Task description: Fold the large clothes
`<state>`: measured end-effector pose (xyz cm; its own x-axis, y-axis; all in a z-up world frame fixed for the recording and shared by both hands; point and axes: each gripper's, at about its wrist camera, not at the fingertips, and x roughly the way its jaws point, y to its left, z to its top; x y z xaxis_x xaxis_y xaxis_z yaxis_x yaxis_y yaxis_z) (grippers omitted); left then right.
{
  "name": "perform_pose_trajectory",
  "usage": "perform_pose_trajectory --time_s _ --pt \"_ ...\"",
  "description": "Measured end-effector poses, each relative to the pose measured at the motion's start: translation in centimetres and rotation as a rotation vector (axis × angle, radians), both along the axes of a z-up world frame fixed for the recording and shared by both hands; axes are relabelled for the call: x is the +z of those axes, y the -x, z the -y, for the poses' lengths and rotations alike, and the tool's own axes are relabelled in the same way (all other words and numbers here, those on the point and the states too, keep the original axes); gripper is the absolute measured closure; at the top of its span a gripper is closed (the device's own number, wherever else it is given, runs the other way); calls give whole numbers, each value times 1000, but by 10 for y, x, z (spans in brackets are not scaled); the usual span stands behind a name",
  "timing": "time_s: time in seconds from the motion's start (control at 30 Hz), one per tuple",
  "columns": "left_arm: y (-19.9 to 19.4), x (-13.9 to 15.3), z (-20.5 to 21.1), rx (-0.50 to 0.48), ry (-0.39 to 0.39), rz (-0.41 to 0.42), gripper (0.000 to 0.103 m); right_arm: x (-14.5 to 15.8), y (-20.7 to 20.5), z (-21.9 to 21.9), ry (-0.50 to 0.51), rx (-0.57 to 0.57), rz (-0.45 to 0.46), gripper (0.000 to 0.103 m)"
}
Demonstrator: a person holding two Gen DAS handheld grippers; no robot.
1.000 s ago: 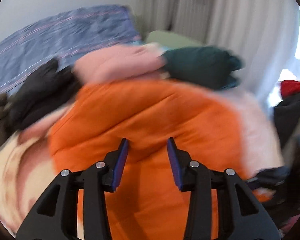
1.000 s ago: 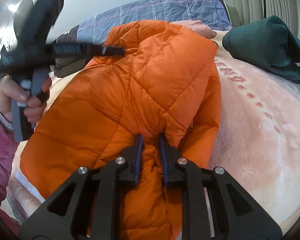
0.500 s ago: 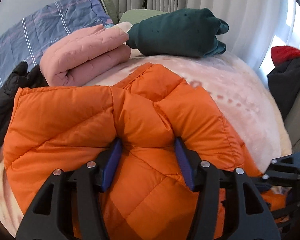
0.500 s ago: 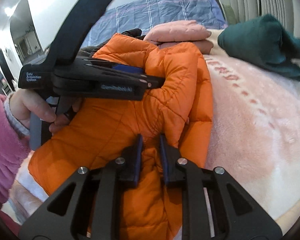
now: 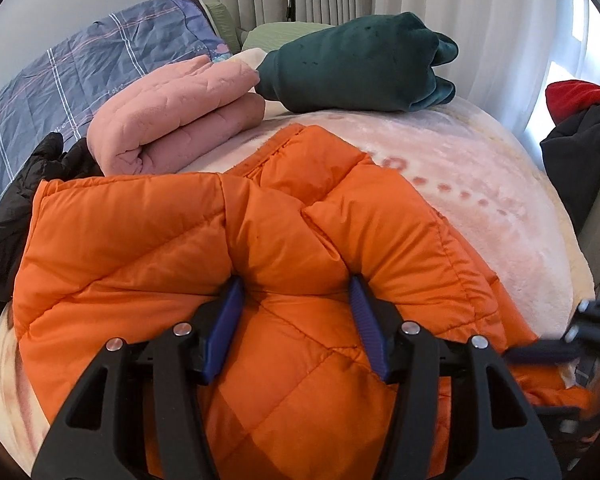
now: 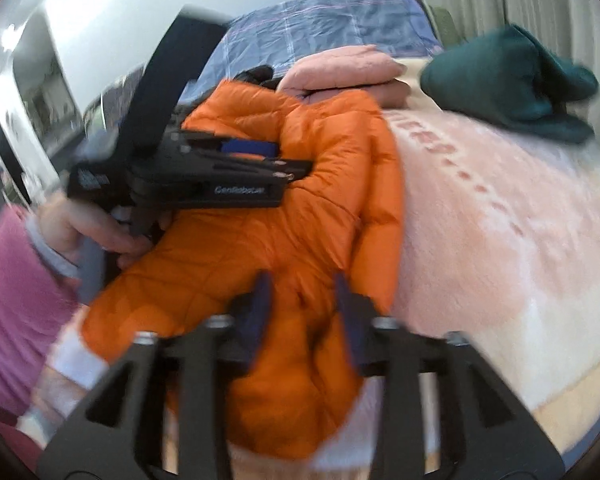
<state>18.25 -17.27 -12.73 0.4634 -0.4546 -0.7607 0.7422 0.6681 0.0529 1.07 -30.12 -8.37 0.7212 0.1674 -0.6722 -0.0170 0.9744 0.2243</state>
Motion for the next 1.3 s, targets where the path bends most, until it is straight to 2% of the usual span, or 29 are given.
perform_pose_trajectory --time_s 0.03,0.07,0.23,0.3,0.4,0.43,0.53,0.63,0.73,0.87,1.03,1.13,1.17,1.2,1.3 --pt "-1 0 -1 1 4 -2 46 1 7 13 -84 -14 0 26" --pt "-1 0 -2 3 10 -6 46 1 10 22 -150 -21 -10 23" --pt "-2 0 -4 4 21 -11 46 -25 37 72 -608 -67 -141 23" --pt "-2 0 -4 6 15 -4 46 -38 43 76 -746 -67 -189 23" --pt "-1 0 -3 9 7 5 46 -51 38 68 -844 -66 -247 17" --pt "-1 0 -3 10 5 7 46 -53 39 65 -856 -75 -258 16" --pt "0 0 -1 15 1 14 46 -56 28 60 -864 -155 -262 3" --pt "0 0 -2 18 4 15 46 -55 16 52 -821 -240 -297 2" --pt "-1 0 -3 19 11 12 46 -54 9 43 -782 -270 -315 2" --pt "-3 0 -5 24 28 0 46 -55 2 38 -785 -312 -336 2" --pt "-6 2 -13 33 76 -19 46 -53 -18 35 -840 -265 -298 2" --pt "-10 2 -21 44 116 -44 46 -61 -31 34 -776 -284 -278 3" --pt "-11 3 -23 47 129 -51 46 -62 -30 34 -765 -290 -273 10" --pt "-12 3 -25 47 139 -57 46 -59 -29 33 -737 -282 -259 24" --pt "-14 8 -31 49 181 -72 46 -60 -28 33 -706 -229 -231 47"
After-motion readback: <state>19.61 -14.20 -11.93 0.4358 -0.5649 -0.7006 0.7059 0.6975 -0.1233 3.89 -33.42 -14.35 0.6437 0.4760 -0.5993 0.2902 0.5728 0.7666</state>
